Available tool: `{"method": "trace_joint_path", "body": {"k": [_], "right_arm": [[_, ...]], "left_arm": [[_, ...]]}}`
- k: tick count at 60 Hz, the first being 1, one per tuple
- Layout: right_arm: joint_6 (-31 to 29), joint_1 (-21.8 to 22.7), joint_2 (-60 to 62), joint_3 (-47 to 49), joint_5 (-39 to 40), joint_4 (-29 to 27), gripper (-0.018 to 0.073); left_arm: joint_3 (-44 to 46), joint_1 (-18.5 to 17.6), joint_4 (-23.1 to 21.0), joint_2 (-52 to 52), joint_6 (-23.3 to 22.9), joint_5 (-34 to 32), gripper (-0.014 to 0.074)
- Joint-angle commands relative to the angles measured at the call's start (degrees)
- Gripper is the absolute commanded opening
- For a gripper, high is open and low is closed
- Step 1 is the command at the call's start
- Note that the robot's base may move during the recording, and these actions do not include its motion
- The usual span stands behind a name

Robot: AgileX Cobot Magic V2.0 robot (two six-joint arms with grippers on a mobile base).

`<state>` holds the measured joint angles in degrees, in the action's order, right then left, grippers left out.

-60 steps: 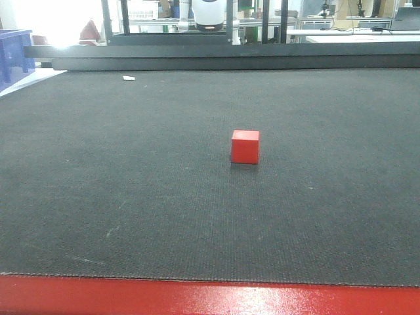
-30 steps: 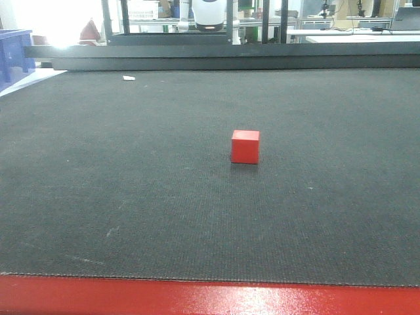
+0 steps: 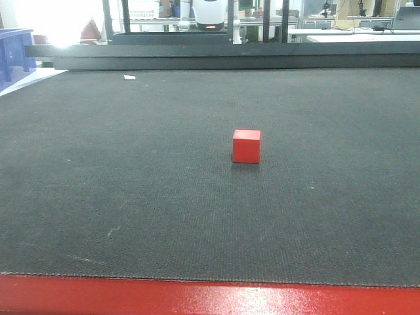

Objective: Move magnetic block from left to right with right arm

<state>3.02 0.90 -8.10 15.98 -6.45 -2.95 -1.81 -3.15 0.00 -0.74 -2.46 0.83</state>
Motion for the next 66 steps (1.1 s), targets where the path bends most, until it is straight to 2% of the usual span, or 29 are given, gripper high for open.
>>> {"method": "trace_joint_path", "body": {"k": [1, 6, 14, 25, 38, 49, 61, 66], "right_arm": [[-0.26, 0.24, -6.27, 5.93, 3.69, 0.04, 0.0318], [-0.26, 0.24, -13.06, 9.64, 3.43, 0.04, 0.0466], [-0.26, -0.06, -21.77, 15.6, 1.07, 0.04, 0.0592], [2.14, -4.37, -33.16, 25.63, -3.56, 0.04, 0.0601], [6.7, -14.82, -47.82, 42.5, -19.49, 0.1, 0.0601], [17.14, -24.01, -61.57, 54.27, -27.5, 2.95, 0.0601], [34.15, -32.19, -76.27, 66.35, -37.11, 15.15, 0.0601], [39.2, -34.23, -81.97, 70.92, -42.07, 17.8, 0.0601]], "left_arm": [[-0.59, -0.31, 0.0, -0.76, -0.25, -5.17, -0.0116], [-0.59, -0.31, 0.0, -0.76, -0.25, -5.17, -0.0116], [-0.59, -0.31, 0.0, -0.76, -0.25, -5.17, -0.0116], [-0.59, -0.31, 0.0, -0.76, -0.25, -5.17, -0.0116], [-0.59, -0.31, 0.0, -0.76, -0.25, -5.17, -0.0116], [-0.59, -0.31, 0.0, -0.76, -0.25, -5.17, -0.0116], [-0.59, -0.31, 0.0, -0.76, -0.25, -5.17, -0.0116], [-0.59, -0.31, 0.0, -0.76, -0.25, -5.17, -0.0116]]}}
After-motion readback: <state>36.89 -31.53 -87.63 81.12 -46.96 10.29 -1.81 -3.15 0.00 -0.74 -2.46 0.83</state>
